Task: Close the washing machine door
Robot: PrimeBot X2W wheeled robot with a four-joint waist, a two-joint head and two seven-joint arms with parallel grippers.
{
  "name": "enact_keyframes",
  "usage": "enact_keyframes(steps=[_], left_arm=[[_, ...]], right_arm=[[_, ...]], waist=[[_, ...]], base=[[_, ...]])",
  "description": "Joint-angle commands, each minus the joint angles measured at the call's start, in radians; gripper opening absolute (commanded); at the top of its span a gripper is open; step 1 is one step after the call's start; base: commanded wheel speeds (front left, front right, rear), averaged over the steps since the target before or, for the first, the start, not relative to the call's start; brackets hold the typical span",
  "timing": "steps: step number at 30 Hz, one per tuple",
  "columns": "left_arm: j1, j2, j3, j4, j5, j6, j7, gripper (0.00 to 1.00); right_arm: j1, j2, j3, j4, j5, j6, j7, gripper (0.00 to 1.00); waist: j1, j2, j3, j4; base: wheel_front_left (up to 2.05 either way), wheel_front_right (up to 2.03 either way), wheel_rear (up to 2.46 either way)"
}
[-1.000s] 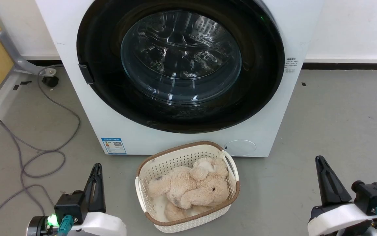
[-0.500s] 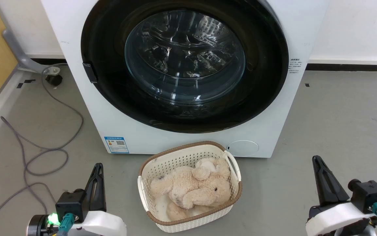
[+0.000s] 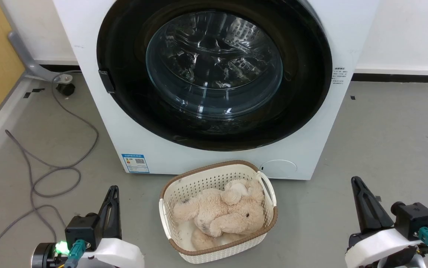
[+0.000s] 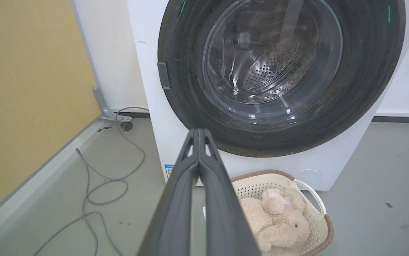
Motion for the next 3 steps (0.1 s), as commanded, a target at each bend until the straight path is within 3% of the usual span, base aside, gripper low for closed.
enact_keyframes(steps=[1, 3], left_arm=[[-0.012, 0.001, 0.000, -0.006, 0.010, -0.003, 0.006, 0.00], [-0.012, 0.001, 0.000, -0.007, 0.011, -0.004, 0.011, 0.00]], right_arm=[[0.012, 0.003, 0.002, -0.008, -0.010, -0.001, 0.006, 0.00], [0.012, 0.003, 0.004, -0.010, -0.012, -0.001, 0.010, 0.00]], waist=[[-0.0001, 0.0000, 0.000, 0.001], [-0.0001, 0.0000, 0.000, 0.003]], base=[[0.00, 0.00, 0.00], [0.00, 0.00, 0.00]])
